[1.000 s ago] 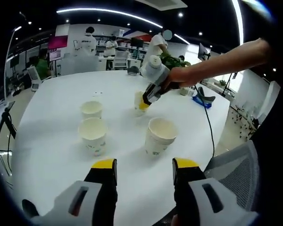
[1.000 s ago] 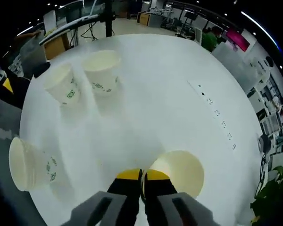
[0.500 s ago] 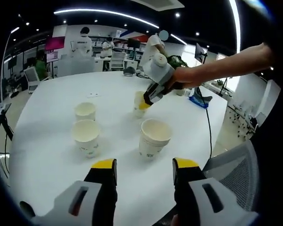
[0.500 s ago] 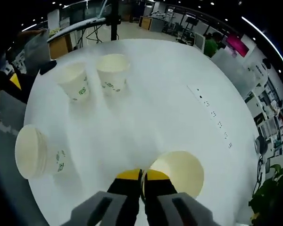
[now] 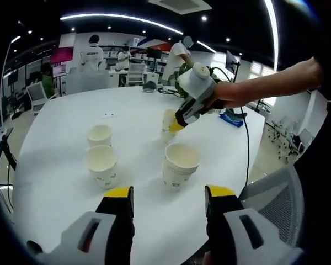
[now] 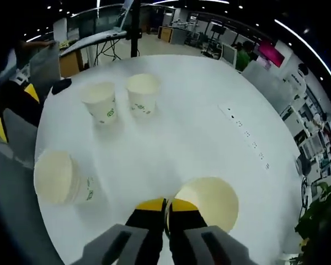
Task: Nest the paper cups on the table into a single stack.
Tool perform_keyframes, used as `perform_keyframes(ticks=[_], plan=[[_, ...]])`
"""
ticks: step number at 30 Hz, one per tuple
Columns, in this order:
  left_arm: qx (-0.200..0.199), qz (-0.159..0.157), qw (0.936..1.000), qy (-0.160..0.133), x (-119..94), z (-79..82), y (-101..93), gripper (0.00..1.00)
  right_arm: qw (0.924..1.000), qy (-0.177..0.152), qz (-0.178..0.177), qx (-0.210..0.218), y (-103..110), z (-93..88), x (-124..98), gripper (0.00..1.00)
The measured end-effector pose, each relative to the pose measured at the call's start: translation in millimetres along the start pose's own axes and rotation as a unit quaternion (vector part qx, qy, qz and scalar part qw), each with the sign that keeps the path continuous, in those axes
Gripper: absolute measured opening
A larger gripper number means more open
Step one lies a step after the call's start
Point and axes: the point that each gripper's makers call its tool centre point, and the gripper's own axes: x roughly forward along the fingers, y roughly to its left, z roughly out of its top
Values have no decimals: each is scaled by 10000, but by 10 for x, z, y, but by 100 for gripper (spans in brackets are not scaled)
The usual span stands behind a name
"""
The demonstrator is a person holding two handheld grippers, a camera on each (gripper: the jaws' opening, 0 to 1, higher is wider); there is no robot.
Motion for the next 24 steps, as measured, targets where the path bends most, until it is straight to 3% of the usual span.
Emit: perform_keyframes(ticks=[10,24], plan=[[23,31,10000,69,-17,-41,-11,61,9994,-224,-34,-267,118,120,-182,0],[57,-1,10000,45,-25,-37,18,62,9967,-382,73,-706,327,240,-533,0]])
